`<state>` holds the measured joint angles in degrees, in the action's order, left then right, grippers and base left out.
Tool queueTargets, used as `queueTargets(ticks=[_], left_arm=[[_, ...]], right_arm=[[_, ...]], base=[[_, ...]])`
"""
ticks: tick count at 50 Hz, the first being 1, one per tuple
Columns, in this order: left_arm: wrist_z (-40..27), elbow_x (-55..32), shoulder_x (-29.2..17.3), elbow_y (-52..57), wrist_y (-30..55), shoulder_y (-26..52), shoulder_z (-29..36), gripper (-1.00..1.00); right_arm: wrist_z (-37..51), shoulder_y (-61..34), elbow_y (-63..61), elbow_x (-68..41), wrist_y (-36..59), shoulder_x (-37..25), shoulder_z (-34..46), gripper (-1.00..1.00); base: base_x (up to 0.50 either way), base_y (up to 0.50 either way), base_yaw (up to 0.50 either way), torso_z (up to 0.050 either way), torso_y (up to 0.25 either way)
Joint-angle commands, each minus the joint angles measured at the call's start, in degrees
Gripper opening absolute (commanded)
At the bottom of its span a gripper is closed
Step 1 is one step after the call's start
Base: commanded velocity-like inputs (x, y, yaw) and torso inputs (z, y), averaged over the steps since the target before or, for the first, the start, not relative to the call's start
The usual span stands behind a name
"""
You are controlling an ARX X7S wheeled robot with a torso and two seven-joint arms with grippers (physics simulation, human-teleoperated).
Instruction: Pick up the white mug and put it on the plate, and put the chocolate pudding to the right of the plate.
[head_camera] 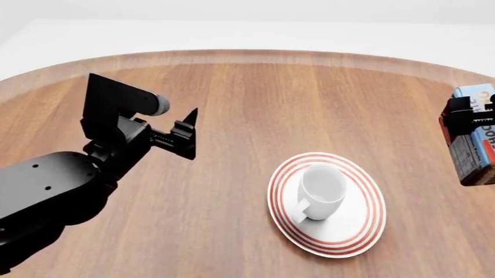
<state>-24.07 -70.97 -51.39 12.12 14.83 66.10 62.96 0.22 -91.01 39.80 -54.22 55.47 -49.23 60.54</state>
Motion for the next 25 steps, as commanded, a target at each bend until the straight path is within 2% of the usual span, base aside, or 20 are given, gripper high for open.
queueTargets(ticks=[1, 25], left_arm=[[1.06, 0.89, 1.46, -0.42, -0.72, -0.24, -1.56, 1.0], [1.19, 1.04, 1.93, -0.62, -0.32, -0.17, -1.58, 1.0]], right_arm=[[-2.43, 1.45, 1.67, 2.51, -1.43, 1.05, -0.79, -1.0], [-2.69, 6.33, 3.31, 0.76, -3.93, 1.0, -2.12, -1.0]], base=[[0.0, 0.0, 0.0, 0.0, 0.0], [0.0, 0.0, 0.0, 0.0, 0.0]])
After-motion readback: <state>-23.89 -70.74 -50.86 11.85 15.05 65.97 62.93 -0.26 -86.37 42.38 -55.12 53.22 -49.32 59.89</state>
